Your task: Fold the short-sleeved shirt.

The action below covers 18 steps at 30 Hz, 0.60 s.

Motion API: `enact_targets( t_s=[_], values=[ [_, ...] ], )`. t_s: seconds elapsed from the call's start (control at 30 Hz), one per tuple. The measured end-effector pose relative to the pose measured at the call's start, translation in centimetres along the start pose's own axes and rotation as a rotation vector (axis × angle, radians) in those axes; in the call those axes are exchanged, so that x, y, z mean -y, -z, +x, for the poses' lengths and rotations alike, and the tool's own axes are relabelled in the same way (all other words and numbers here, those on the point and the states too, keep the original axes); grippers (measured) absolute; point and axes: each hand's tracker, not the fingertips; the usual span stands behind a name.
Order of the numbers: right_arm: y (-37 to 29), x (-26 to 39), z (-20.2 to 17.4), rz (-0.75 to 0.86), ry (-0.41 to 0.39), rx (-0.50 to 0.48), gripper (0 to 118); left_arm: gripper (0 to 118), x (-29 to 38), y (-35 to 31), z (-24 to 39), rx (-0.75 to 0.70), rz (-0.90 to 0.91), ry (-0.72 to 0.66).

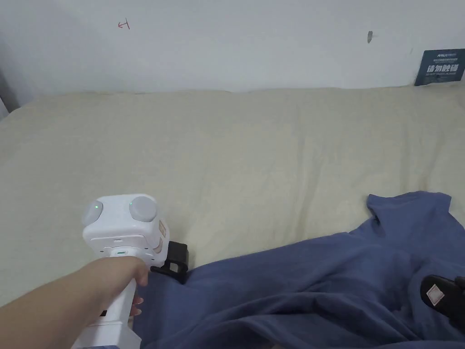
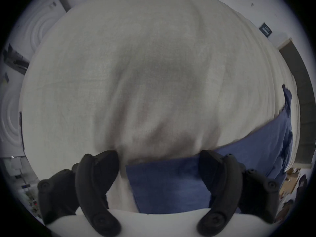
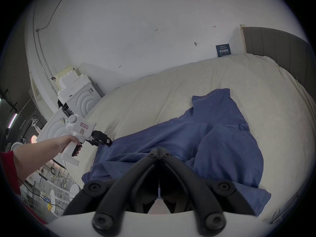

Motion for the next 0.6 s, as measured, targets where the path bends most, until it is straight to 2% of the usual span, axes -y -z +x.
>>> enact_targets(
  t_s=[0.03, 0.07, 0.13, 0.17, 0.2, 0.4, 0.5, 0.6],
  values=[
    [0.0, 0.0, 0.0, -0.001, -0.006, 0.001, 2, 81, 0.2, -0.4, 0.3, 0.011, 0.005, 0.007],
    [0.1, 0.0, -0.1, -0.001, -0.013, 0.005, 2, 67, 0.3, -0.9, 0.5, -0.003, 0.014, 0.029],
    [0.2, 0.0, -0.2, -0.001, -0.023, 0.006, 2, 19, 0.4, -1.3, 0.8, -0.007, 0.024, 0.054],
    [0.2, 0.0, -0.2, -0.001, -0.024, 0.004, 2, 3, 0.5, -1.4, 0.8, -0.014, 0.026, 0.057],
    [0.2, 0.0, -0.2, -0.001, -0.021, 0.001, 2, 3, 0.6, -1.3, 0.8, -0.041, 0.031, 0.070],
    [-0.1, -0.9, 0.3, 0.045, 0.007, 0.012, 2, 2, 0.6, -2.0, -0.2, 0.014, 0.041, 0.108],
    [-0.1, -3.8, 1.7, 0.086, -0.009, 0.020, 2, 2, 1.1, -3.1, -0.7, 0.034, 0.073, 0.178],
    [1.4, -8.7, 4.6, 0.082, 0.052, 0.051, 2, 2, 0.9, -3.6, -1.9, 0.074, 0.104, 0.139]
  ],
)
